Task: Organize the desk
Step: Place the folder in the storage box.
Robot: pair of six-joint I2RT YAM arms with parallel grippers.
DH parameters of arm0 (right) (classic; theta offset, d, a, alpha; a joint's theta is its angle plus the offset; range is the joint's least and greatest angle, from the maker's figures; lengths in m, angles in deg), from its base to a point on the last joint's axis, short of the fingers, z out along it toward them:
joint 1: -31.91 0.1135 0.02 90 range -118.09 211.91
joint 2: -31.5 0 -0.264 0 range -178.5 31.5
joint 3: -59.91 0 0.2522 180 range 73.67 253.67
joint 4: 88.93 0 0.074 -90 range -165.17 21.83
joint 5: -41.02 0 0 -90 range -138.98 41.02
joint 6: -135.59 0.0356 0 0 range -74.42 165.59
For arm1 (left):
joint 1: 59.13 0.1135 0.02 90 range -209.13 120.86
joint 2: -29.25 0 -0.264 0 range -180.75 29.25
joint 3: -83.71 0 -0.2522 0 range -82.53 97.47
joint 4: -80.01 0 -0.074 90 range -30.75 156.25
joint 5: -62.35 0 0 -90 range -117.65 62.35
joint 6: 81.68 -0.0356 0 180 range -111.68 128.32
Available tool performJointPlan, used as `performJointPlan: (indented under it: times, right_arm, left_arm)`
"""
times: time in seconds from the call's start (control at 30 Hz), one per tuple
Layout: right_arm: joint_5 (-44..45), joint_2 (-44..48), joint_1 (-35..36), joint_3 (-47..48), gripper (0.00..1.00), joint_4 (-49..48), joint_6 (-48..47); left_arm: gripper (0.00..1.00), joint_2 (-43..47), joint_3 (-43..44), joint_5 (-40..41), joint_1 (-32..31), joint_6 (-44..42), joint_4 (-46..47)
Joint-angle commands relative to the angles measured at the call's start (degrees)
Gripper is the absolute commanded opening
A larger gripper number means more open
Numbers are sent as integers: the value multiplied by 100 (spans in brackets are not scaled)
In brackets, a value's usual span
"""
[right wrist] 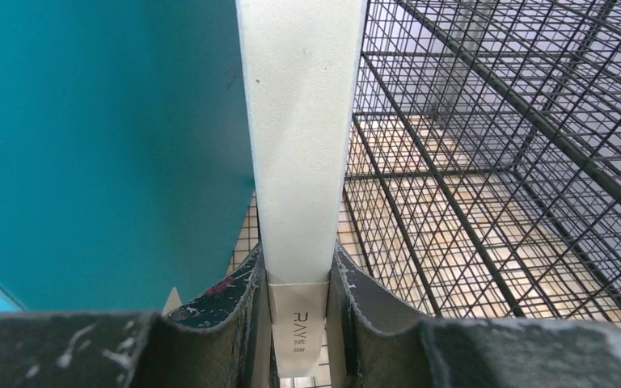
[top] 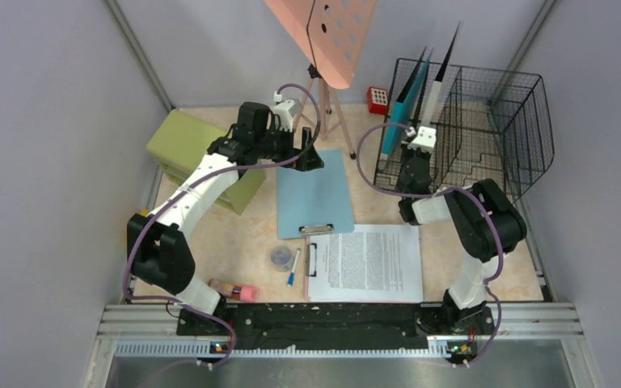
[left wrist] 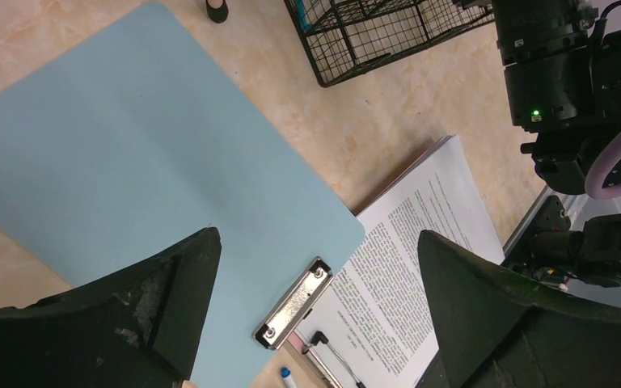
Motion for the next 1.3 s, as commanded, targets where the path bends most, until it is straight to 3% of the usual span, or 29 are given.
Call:
performJointPlan:
  times: [0.0, 0.43, 0.73, 0.97, 1.27]
  right_arm:
    - [306, -101, -60, 580, 0, -513, -45]
    - [-404, -121, -343, 289, 0, 135, 958]
    - [-924, -67, -428, 215, 0, 147, 855]
    - [-1127, -46, -424, 20, 0, -258, 252]
    - [-1431, 82, -552, 53, 18, 127, 563]
  left_arm:
    - [97, 22, 215, -91, -28, 41, 84]
    - [97, 105, 197, -31, -49, 52, 28]
    - [97, 114, 82, 1, -59, 78, 44]
    - [97, 47, 98, -31, -63, 130, 106]
    - [97, -4, 179, -22, -61, 136, 92]
